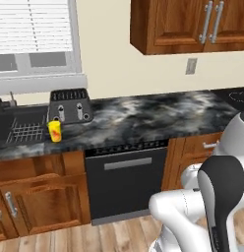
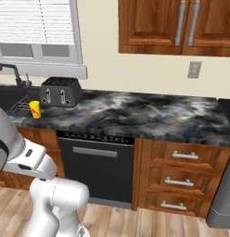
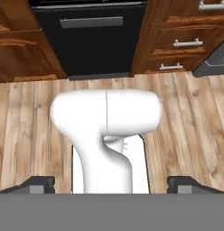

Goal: Pick the cup and bowl from the counter and place them on the counter next to the sink.

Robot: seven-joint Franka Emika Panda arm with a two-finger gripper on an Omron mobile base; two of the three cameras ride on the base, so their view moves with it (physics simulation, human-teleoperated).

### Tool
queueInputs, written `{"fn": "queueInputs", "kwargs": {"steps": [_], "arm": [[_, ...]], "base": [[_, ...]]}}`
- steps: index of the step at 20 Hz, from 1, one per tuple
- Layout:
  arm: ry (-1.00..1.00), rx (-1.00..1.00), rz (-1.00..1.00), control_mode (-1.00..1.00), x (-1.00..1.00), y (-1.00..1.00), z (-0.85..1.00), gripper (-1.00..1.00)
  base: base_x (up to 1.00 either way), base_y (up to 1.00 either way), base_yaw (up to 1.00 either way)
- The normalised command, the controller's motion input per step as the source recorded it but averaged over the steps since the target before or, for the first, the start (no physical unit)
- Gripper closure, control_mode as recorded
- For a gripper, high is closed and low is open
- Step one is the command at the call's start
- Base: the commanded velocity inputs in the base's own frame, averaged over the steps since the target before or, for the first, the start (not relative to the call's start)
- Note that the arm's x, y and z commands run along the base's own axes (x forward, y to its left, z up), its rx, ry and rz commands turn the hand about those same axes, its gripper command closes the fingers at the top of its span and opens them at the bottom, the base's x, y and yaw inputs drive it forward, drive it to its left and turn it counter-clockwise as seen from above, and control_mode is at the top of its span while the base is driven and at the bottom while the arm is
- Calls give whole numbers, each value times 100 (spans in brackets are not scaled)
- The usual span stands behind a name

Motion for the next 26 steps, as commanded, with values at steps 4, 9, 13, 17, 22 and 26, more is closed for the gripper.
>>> {"fn": "queueInputs", "kwargs": {"steps": [4, 9, 13, 17, 22, 26], "arm": [[0, 0, 0, 100, 0, 0, 0, -100], [0, 0, 0, 100, 0, 0, 0, -100], [0, 0, 0, 100, 0, 0, 0, -100], [0, 0, 0, 100, 0, 0, 0, -100], [0, 0, 0, 100, 0, 0, 0, -100], [0, 0, 0, 100, 0, 0, 0, -100]], "base": [[-7, -100, 0], [-22, -100, 0], [-2, -100, 0], [0, -100, 0], [0, -100, 0], [0, -100, 0]]}}
